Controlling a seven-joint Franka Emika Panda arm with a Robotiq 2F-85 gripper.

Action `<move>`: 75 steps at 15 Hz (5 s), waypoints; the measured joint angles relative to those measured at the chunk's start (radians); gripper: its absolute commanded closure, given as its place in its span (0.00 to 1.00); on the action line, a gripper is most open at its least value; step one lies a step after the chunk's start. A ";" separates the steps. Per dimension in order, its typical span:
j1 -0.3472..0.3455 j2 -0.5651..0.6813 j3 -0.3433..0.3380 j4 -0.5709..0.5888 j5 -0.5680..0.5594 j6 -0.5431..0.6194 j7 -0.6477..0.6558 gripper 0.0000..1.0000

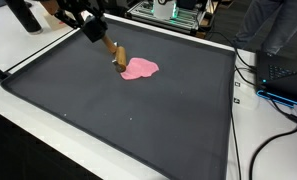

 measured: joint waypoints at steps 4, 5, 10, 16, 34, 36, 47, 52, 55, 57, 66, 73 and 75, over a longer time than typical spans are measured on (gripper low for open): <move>0.082 -0.028 0.030 -0.018 -0.113 0.003 0.018 0.77; 0.102 -0.034 0.039 -0.023 -0.141 0.007 0.021 0.77; 0.125 -0.037 0.055 -0.026 -0.170 0.012 0.029 0.52; 0.116 -0.032 0.057 -0.024 -0.173 0.012 0.029 0.77; 0.418 -0.091 0.194 -0.182 -0.719 0.099 0.034 0.77; 0.441 -0.091 0.204 -0.204 -0.765 0.100 0.040 0.77; 0.507 -0.092 0.251 -0.282 -0.953 0.102 0.098 0.77; 0.511 -0.092 0.270 -0.293 -0.972 0.102 0.102 0.77; 0.511 -0.093 0.276 -0.300 -0.974 0.102 0.102 0.77; 0.511 -0.095 0.280 -0.308 -0.974 0.102 0.102 0.77; 0.508 -0.135 0.288 -0.359 -0.974 0.148 0.101 0.77; 0.499 -0.206 0.288 -0.424 -0.972 0.194 0.101 0.77; 0.492 -0.227 0.288 -0.441 -0.967 0.206 0.100 0.77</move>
